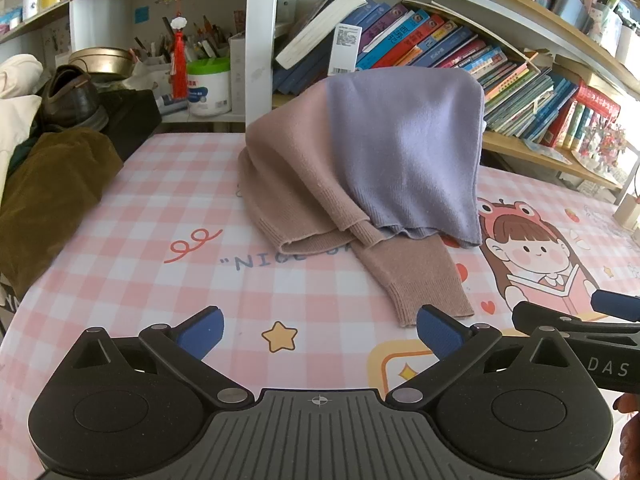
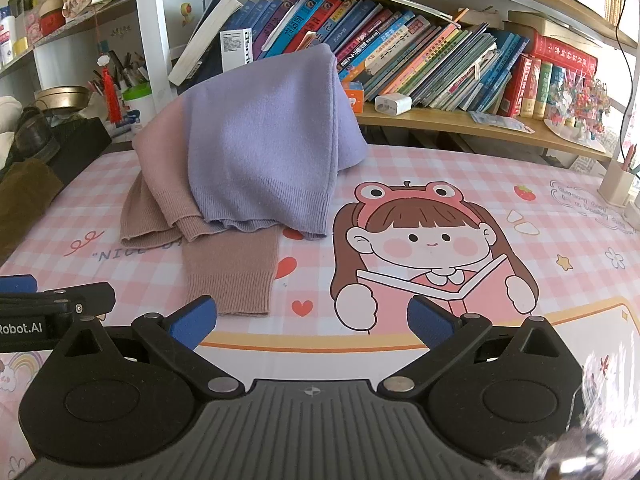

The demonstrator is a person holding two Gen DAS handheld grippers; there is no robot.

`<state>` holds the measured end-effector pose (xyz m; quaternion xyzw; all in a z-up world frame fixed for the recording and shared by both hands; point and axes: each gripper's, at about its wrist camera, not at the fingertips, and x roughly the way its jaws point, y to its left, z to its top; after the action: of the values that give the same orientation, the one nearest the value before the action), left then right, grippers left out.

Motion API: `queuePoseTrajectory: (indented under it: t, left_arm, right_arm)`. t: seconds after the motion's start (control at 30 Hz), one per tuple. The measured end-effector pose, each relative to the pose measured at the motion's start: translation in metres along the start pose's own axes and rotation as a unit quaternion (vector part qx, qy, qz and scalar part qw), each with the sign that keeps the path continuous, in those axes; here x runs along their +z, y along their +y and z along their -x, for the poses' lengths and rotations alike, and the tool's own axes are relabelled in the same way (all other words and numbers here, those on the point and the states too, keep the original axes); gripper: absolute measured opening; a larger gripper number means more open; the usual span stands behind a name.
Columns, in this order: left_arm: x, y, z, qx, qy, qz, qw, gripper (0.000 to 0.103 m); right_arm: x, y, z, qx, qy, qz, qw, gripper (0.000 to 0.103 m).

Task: Fold clothes

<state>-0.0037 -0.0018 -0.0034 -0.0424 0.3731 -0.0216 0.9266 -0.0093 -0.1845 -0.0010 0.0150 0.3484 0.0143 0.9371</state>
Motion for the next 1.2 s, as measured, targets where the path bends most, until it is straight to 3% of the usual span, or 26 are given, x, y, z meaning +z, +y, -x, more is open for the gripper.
queuePoseTrajectory:
  t: [1.2]
  left_arm:
    - [0.0038, 0.003, -0.0004, 0.012, 0.006, 0.006, 0.9999, 0.103]
  right_arm:
    - [0.001, 0.0014, -0.0029, 0.002, 0.005, 0.003, 1.0, 0.103]
